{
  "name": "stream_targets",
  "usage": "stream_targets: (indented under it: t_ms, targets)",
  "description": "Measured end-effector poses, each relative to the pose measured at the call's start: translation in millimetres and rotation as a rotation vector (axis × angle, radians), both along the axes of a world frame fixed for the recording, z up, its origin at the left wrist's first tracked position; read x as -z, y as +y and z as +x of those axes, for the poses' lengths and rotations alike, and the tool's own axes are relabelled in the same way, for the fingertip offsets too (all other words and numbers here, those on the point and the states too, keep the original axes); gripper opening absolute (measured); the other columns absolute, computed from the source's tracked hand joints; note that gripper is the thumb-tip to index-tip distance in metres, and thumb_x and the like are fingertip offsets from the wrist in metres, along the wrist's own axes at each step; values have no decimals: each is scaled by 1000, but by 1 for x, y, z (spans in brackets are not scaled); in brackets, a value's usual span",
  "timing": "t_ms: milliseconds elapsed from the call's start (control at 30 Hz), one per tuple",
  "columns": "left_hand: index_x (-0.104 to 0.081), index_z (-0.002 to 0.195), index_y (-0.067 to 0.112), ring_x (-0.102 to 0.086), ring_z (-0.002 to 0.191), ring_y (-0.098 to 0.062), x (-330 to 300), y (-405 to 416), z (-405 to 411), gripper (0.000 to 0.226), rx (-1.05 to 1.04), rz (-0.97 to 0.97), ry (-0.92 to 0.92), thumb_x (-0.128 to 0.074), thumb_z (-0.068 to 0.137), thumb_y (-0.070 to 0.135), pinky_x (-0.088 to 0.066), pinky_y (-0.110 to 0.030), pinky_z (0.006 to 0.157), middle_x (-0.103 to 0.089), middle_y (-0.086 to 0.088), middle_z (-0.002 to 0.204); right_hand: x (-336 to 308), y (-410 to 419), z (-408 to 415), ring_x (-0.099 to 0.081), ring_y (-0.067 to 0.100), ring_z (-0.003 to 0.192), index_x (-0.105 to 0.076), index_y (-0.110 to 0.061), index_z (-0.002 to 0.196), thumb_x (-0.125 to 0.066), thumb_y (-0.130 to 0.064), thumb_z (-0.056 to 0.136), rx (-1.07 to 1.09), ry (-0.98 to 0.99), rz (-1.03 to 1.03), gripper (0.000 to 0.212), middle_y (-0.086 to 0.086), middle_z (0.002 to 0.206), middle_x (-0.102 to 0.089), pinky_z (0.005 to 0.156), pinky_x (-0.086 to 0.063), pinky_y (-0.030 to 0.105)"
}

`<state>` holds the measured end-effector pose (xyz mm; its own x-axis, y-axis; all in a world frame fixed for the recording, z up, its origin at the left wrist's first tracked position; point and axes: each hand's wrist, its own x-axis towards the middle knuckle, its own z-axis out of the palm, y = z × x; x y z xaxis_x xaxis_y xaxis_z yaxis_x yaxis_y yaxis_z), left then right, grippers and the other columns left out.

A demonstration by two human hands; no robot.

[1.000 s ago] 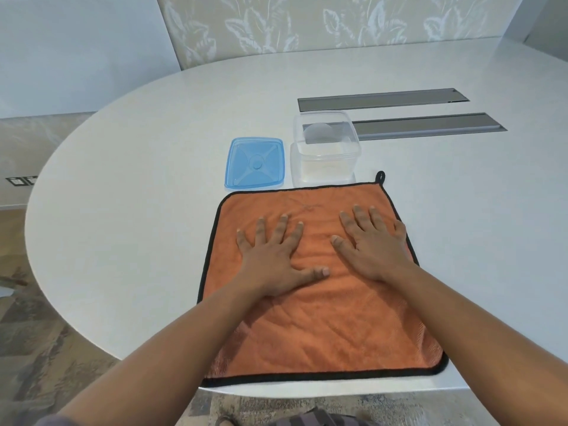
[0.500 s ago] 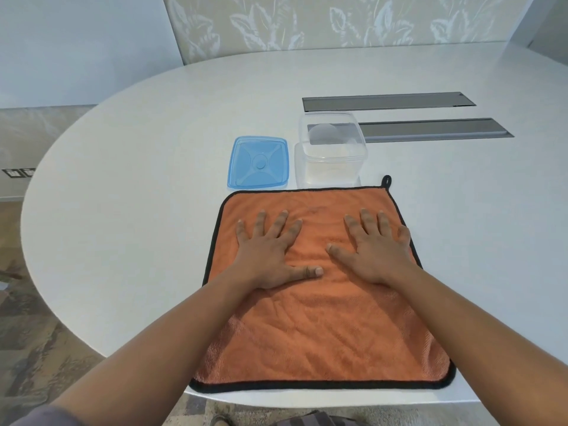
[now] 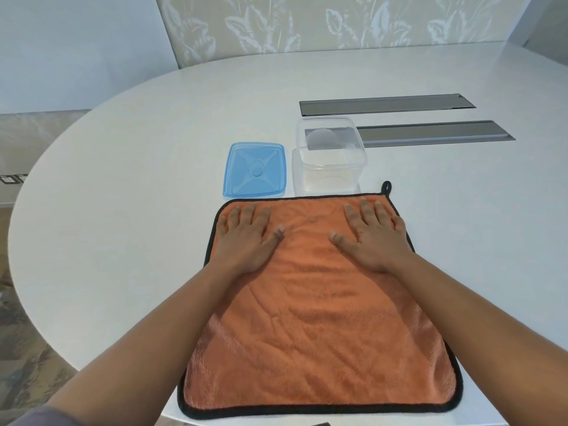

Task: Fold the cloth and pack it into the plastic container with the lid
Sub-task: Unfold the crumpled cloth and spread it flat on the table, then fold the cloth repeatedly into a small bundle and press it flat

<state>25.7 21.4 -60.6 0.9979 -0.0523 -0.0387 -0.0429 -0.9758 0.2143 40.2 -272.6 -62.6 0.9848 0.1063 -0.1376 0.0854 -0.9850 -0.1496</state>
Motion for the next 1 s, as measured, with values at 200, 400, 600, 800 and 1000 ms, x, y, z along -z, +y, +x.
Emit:
stream_targets:
  t_ms: [200, 400, 600, 800, 1000]
  targets:
    - [-60, 124, 26, -40, 132, -35, -5, 16, 17, 50, -173, -228, -144, -30, 100, 58, -31, -51, 108, -51, -7, 140, -8, -3, 9, -12, 26, 155, -26, -36, 157, -22, -84, 86, 63, -80, 61, 86, 3, 172, -9, 116, -16, 56]
    - [-65, 107, 14, -47, 113, -35, -8, 38, 33, 19, -191, -249, -242, -49, 97, 14, -34, -35, 87, -58, -10, 119, -20, -16, 36, -42, 45, 128, -55, -4, 126, -54, -16, 96, 286, -200, 298, 32, 20, 156, -31, 99, -41, 50]
    - [-58, 107, 12, -49, 105, -38, -11, 38, 36, 16, -308, -151, -223, -47, 99, 20, -40, -44, 86, -56, -13, 114, -28, -27, 49, -58, 33, 97, -65, -1, 106, -62, -8, 87, 350, -202, 452, 21, 15, 107, -68, 81, -46, 37]
    - [-52, 110, 12, -54, 105, -35, -22, 40, 46, 20, -409, -158, -53, -51, 97, 28, -42, -41, 82, -57, -12, 112, -33, -29, 52, -61, 29, 115, -61, -7, 130, -66, -5, 85, 396, -126, 571, 46, 11, 121, -68, 86, -40, 29]
    - [-59, 97, 21, -60, 86, -23, -31, 43, 46, 11, -463, -307, -11, -56, 86, 21, -43, -33, 70, -65, 3, 96, -35, -19, 45, -62, 28, 112, -62, -14, 133, -65, -5, 79, 373, -98, 481, 55, 7, 123, -68, 90, -51, 38]
